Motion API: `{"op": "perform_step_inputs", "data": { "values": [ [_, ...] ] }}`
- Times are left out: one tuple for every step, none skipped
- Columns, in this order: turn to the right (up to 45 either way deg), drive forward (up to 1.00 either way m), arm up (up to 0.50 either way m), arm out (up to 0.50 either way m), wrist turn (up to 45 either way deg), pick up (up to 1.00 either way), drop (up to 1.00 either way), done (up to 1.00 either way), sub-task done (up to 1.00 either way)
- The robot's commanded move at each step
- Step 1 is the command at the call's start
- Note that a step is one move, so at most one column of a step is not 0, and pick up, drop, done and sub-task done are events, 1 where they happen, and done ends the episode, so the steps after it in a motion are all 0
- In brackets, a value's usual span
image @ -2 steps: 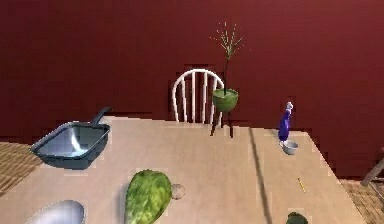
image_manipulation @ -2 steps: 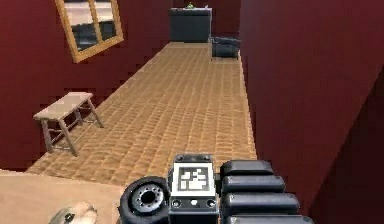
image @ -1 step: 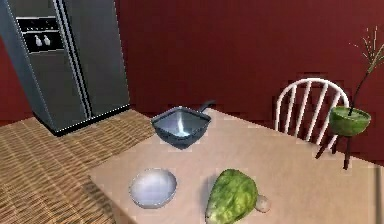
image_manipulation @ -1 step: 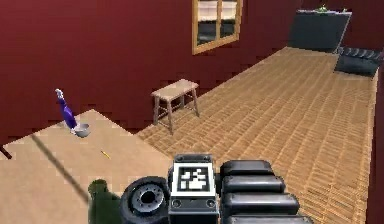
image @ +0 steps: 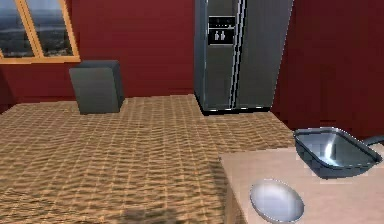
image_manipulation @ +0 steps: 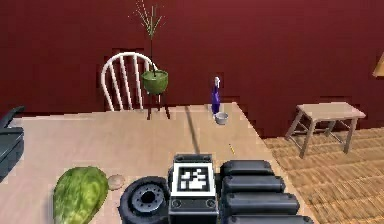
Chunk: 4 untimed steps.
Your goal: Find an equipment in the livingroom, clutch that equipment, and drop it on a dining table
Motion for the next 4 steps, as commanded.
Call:
{"op": "perform_step_inputs", "data": {
  "values": [
    [0.0,0.2,0.0,0.0,0.0,0.0,0.0,0.0,0.0],
    [45.0,0.0,0.0,0.0,0.0,0.0,0.0,0.0,0.0],
    [45.0,0.0,0.0,0.0,0.0,0.0,0.0,0.0,0.0],
    [45.0,0.0,0.0,0.0,0.0,0.0,0.0,0.0,0.0]
  ]
}}
